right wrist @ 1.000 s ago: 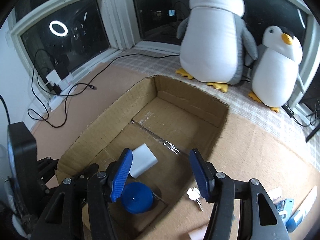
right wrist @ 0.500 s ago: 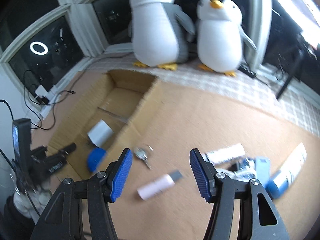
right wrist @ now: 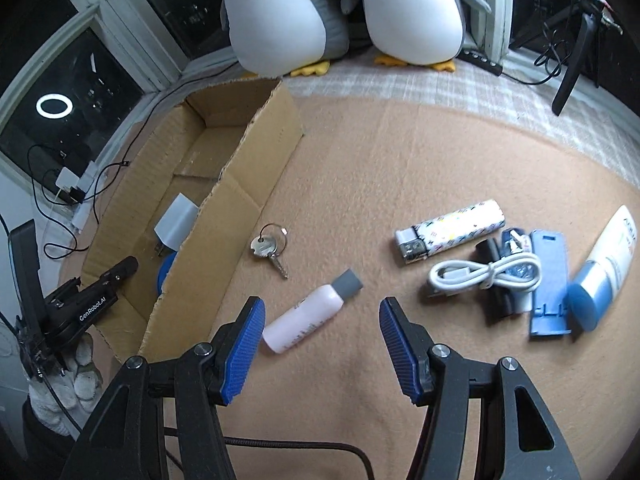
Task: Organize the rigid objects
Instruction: 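Return the right gripper to the items and grasp the pink lotion bottle, then carry the pink lotion bottle into the box and open the right gripper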
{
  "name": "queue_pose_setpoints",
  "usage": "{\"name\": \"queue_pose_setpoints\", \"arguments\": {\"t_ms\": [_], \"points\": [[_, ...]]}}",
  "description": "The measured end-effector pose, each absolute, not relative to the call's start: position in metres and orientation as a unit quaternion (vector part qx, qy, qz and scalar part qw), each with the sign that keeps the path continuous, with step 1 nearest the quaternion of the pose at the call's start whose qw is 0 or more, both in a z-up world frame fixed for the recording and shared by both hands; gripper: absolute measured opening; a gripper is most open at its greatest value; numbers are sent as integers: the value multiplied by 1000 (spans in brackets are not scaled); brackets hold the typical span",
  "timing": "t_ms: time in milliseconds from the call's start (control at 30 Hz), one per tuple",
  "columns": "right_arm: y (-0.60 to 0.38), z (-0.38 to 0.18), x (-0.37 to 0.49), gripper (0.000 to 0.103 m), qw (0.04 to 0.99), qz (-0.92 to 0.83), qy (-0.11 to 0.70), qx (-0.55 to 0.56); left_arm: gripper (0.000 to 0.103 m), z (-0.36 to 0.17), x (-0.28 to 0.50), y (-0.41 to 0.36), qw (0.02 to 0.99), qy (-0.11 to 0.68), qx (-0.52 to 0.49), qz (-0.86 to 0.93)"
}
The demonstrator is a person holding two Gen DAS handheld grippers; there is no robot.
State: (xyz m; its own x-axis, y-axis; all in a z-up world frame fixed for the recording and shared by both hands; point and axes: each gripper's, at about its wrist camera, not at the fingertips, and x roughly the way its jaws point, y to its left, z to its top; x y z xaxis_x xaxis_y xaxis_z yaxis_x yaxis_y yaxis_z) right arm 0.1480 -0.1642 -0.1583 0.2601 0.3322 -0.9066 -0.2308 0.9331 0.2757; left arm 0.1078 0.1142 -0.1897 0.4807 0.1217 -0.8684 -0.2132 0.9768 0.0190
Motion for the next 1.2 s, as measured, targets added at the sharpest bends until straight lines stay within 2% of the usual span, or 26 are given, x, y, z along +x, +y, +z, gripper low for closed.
{"name": "queue_pose_setpoints", "arguments": {"t_ms": [100,433,833,1200], "points": [[-157,-163,147,55,788,178,589,39,36,-190,108,114,859,500,-45,97],[-144,-178,152,45,775,159,611,31,36,-189,108,114,859,500,-46,97],[-150,-182,158,18,770,149,620,13,36,-189,108,114,860,500,-46,97],[-162,-176,152,18,780,151,607,22,36,-189,107,115,860,499,-47,97]]}}
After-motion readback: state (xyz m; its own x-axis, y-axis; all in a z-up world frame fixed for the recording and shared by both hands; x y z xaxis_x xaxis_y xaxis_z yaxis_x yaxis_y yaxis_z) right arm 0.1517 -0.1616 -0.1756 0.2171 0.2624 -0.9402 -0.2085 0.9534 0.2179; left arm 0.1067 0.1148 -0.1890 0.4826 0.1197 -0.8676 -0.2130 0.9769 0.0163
